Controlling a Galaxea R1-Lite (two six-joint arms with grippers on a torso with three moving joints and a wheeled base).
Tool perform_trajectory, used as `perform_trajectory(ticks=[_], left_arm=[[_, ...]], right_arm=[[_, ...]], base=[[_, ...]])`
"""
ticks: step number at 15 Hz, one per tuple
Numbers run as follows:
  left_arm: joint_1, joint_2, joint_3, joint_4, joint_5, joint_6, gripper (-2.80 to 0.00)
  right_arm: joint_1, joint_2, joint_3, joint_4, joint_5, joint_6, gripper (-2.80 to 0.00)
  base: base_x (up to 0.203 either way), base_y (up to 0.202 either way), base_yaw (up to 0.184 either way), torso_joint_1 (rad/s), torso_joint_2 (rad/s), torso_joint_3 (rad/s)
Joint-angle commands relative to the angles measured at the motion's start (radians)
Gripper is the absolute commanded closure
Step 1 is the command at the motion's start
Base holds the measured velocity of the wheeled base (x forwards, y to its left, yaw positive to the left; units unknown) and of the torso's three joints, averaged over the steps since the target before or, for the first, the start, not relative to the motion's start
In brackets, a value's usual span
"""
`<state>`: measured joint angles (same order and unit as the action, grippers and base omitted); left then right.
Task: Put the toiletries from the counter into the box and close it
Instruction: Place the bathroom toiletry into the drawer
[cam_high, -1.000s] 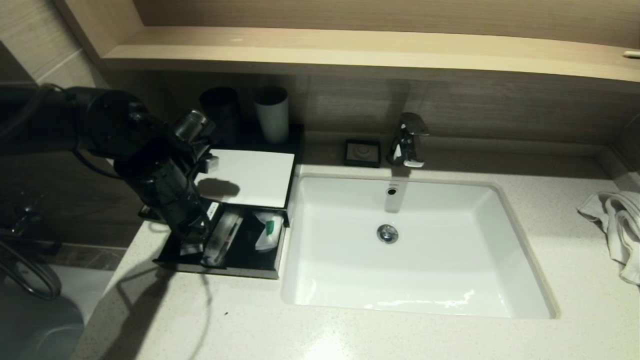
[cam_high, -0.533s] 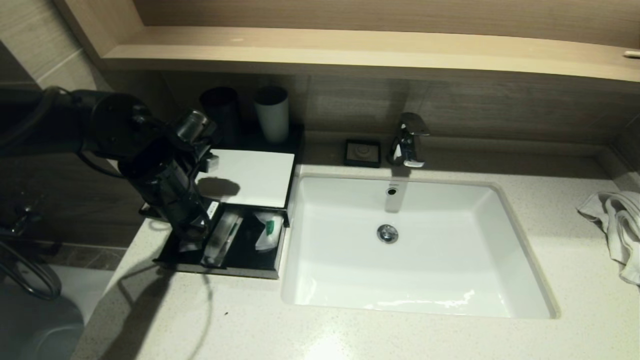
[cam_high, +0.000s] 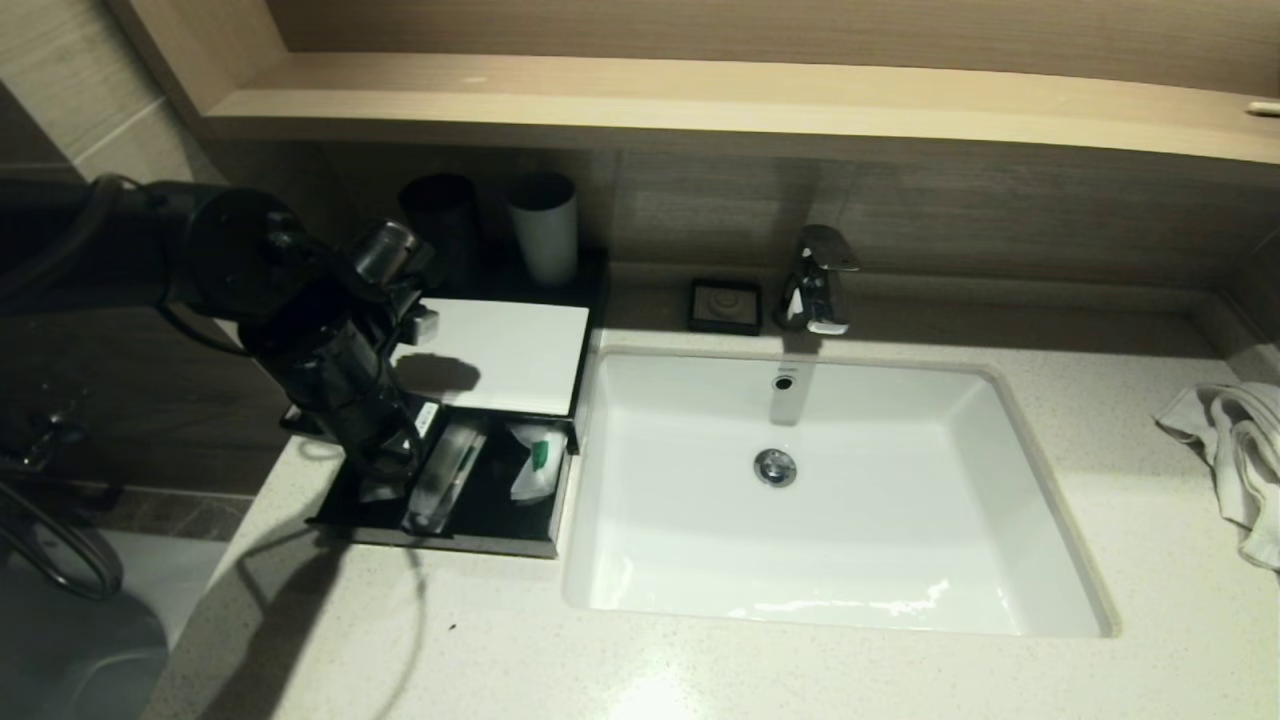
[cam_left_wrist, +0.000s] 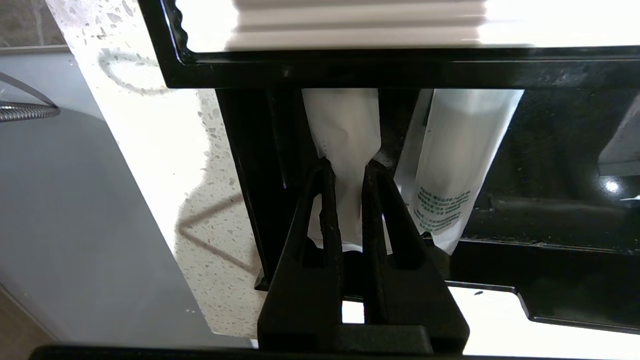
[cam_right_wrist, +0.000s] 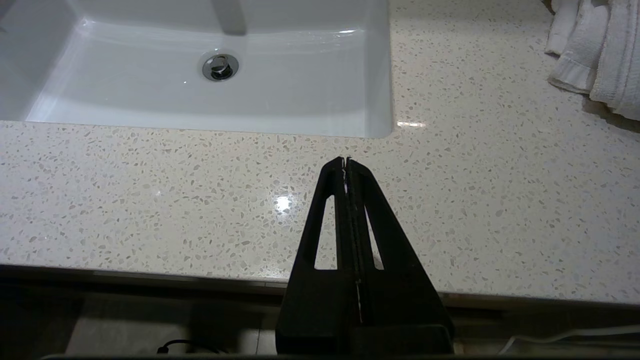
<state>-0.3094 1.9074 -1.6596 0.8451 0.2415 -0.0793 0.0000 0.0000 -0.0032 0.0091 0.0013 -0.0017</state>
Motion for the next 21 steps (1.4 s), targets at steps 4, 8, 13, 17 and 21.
perform_trajectory(ticks=[4, 8, 13, 17, 21], left_arm=[[-0.001, -0.011, 0.000, 0.005, -0.002, -0.008, -2.80], [-0.001, -0.037, 0.000, 0.006, -0.007, -0.022, -2.80], [-0.001, -0.122, 0.010, 0.017, -0.007, -0.046, -2.80], [-0.003, -0.208, 0.067, 0.022, -0.014, -0.047, -2.80], [-0.007, -0.300, 0.191, 0.014, -0.057, -0.059, -2.80]], right_arm=[[0.000, 0.000, 0.000, 0.000, 0.000, 0.000, 0.00], [0.000, 0.000, 0.000, 0.000, 0.000, 0.000, 0.00], [0.000, 0.000, 0.000, 0.000, -0.001, 0.000, 0.00], [0.000, 0.000, 0.000, 0.000, 0.000, 0.000, 0.00], [0.000, 0.000, 0.000, 0.000, 0.000, 0.000, 0.00]], base=[[0.000, 0.000, 0.000, 0.000, 0.00, 0.000], [0.000, 0.000, 0.000, 0.000, 0.00, 0.000], [0.000, 0.000, 0.000, 0.000, 0.00, 0.000], [0.000, 0.000, 0.000, 0.000, 0.00, 0.000], [0.000, 0.000, 0.000, 0.000, 0.00, 0.000]])
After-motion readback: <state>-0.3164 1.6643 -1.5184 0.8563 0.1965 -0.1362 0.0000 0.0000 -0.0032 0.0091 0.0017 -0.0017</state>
